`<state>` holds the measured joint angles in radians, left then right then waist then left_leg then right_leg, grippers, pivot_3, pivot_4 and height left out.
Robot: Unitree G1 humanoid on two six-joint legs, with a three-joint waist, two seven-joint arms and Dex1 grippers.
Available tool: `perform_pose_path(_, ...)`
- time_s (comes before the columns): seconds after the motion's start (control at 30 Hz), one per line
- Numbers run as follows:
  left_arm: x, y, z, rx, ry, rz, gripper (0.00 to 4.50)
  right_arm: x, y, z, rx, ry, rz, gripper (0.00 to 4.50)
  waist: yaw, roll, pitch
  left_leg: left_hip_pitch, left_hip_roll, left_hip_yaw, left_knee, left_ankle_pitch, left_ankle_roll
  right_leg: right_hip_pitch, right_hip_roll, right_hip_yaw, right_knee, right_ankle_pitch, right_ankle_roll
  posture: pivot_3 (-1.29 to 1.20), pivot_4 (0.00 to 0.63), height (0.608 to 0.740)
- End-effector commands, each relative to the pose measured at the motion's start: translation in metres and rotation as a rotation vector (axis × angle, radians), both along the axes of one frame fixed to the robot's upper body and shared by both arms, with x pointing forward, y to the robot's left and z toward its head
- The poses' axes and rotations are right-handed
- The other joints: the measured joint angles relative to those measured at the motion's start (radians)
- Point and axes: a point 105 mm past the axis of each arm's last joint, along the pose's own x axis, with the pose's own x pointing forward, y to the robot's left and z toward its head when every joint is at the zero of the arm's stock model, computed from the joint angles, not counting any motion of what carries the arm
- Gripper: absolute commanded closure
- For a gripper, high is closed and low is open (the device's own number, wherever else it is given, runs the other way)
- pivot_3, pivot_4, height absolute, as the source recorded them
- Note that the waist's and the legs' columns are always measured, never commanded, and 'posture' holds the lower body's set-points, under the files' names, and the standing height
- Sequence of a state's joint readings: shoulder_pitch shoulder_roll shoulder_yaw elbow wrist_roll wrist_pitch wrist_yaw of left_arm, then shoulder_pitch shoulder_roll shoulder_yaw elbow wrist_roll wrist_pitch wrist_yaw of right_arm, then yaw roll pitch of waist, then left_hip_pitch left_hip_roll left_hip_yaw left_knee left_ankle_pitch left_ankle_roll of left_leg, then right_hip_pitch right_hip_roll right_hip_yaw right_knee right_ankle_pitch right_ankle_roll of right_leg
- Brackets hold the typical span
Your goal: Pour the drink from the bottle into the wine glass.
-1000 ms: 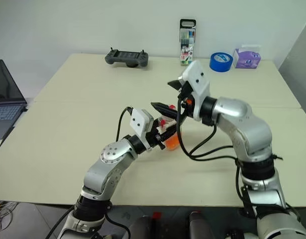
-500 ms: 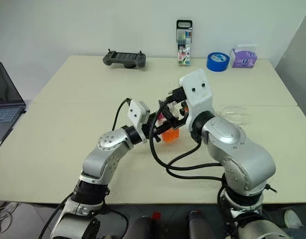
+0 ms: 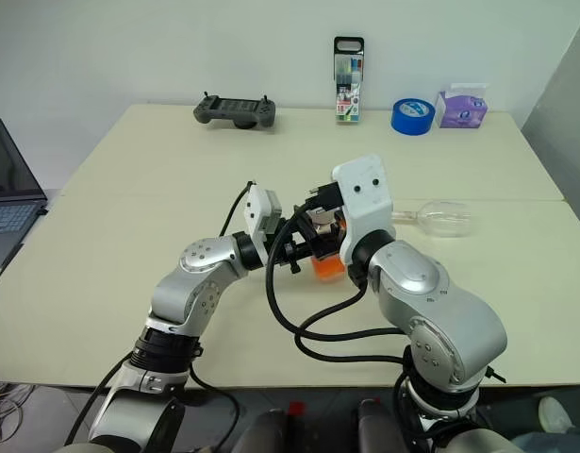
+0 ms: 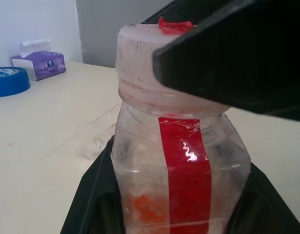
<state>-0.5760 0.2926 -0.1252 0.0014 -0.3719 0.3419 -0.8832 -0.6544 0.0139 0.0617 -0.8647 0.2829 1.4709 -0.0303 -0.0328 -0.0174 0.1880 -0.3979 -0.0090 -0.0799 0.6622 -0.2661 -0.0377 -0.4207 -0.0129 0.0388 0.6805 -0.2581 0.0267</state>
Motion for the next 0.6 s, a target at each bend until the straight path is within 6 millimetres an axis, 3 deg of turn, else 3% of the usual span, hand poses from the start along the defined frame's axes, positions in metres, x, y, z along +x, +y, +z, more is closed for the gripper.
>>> perform_pose_path(0.03,-0.005,-0.004,0.008,-0.011,-0.036,-0.018,2.72,-0.004,-0.004,0.009,0.019,-0.043,-0.03,0.0,0.0,0.0,0.0,0.0,0.0,0.0,0.0,0.0,0.0,0.0,0.0,0.0,0.0,0.0,0.0,0.0,0.15,0.74)
perform_pose_path(0.23,-0.008,-0.008,0.005,-0.011,-0.028,-0.019,2.72,-0.003,-0.005,0.007,0.002,-0.026,-0.05,0.0,0.0,0.0,0.0,0.0,0.0,0.0,0.0,0.0,0.0,0.0,0.0,0.0,0.0,0.0,0.0,0.0,0.15,0.74)
perform_pose_path(0.37,-0.008,-0.007,0.004,-0.006,-0.029,-0.014,2.72,-0.002,-0.006,0.006,-0.008,-0.019,-0.054,0.86,0.0,0.0,0.0,0.0,0.0,0.0,0.0,0.0,0.0,0.0,0.0,0.0,0.0,0.0,0.0,0.0,0.15,0.74)
perform_pose_path(0.53,-0.006,-0.005,0.005,-0.001,-0.032,-0.006,2.72,0.002,-0.013,0.009,-0.081,-0.054,-0.037,2.57,0.0,0.0,0.0,0.0,0.0,0.0,0.0,0.0,0.0,0.0,0.0,0.0,0.0,0.0,0.0,0.0,0.15,0.74)
perform_pose_path(0.6,-0.005,-0.006,0.005,-0.001,-0.035,-0.004,2.72,0.01,-0.023,0.016,-0.15,-0.103,0.03,2.69,0.0,0.0,0.0,0.0,-0.001,0.001,0.001,0.0,0.0,0.0,0.0,0.0,0.0,0.0,0.0,0.0,0.15,0.74)
